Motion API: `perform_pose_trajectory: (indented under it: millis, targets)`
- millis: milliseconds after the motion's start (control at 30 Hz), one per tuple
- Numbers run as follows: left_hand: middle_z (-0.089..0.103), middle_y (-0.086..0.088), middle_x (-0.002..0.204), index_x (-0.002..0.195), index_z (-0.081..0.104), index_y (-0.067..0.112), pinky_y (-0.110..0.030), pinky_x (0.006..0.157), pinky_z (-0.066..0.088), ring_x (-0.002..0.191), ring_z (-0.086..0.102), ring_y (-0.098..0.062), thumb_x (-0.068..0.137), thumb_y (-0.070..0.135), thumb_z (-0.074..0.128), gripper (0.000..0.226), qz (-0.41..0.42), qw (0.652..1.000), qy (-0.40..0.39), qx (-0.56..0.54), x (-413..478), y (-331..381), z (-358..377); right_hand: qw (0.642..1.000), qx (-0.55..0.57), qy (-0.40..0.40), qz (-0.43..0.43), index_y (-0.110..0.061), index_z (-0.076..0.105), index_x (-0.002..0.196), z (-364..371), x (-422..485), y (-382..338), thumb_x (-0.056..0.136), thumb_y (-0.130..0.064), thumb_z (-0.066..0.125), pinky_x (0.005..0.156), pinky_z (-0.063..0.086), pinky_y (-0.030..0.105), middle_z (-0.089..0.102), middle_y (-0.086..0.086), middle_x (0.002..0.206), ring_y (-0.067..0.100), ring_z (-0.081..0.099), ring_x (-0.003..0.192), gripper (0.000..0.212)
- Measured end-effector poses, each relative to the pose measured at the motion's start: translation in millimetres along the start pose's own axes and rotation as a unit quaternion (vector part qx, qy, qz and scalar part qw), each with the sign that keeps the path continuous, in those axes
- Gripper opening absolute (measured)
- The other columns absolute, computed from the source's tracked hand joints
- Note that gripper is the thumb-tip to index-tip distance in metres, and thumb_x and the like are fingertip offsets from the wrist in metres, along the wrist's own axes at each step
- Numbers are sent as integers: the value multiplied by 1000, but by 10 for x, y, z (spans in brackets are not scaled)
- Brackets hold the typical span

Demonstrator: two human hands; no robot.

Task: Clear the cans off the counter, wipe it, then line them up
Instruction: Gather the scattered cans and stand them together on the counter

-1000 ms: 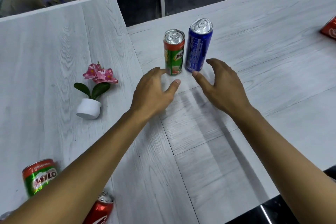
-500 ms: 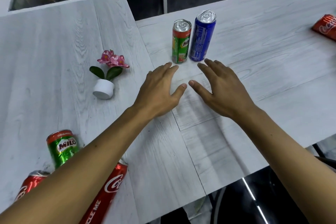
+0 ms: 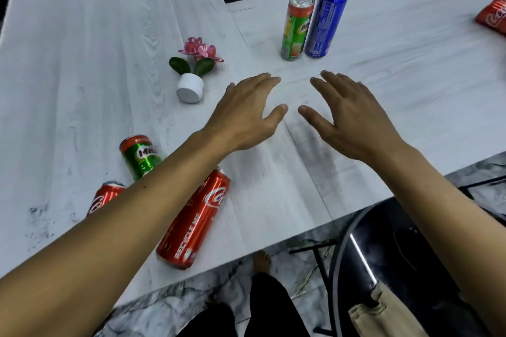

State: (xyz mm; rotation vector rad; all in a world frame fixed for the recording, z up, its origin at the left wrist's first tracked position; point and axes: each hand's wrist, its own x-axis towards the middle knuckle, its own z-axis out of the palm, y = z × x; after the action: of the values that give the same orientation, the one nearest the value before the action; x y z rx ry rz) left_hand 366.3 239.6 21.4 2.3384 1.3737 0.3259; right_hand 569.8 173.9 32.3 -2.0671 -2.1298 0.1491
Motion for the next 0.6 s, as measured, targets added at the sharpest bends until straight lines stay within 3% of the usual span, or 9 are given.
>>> perform_pose_trajectory:
  millis: [233, 433, 600]
  targets:
    - [37, 2, 164, 156, 39, 26, -50, 123, 26, 151, 30, -19, 101, 51, 51, 61, 17, 999, 29, -11, -625, -78, -185, 1000, 2, 30, 4, -17, 38, 156, 58, -417, -420, 101, -64, 36, 123, 24, 53, 32, 10, 165, 30, 29, 152, 72]
    - [39, 3, 162, 154, 41, 27, -43, 119, 28, 150, 33, -19, 101, 49, 51, 59, 12, 999, 48, -11, -1128, -280, -337, 999, 0, 33, -7, -16, 37, 156, 178, -706, -957, 101, -63, 36, 122, 24, 53, 32, 10, 165, 31, 29, 151, 72]
    - [42, 2, 161, 154, 42, 26, -47, 122, 24, 148, 35, -20, 101, 48, 51, 58, 14, 998, 53, -18, -1539, -300, -367, 999, 1, 37, 3, -15, 39, 155, 223, -1010, -1221, 102, -61, 39, 121, 26, 53, 34, 11, 164, 32, 31, 150, 71]
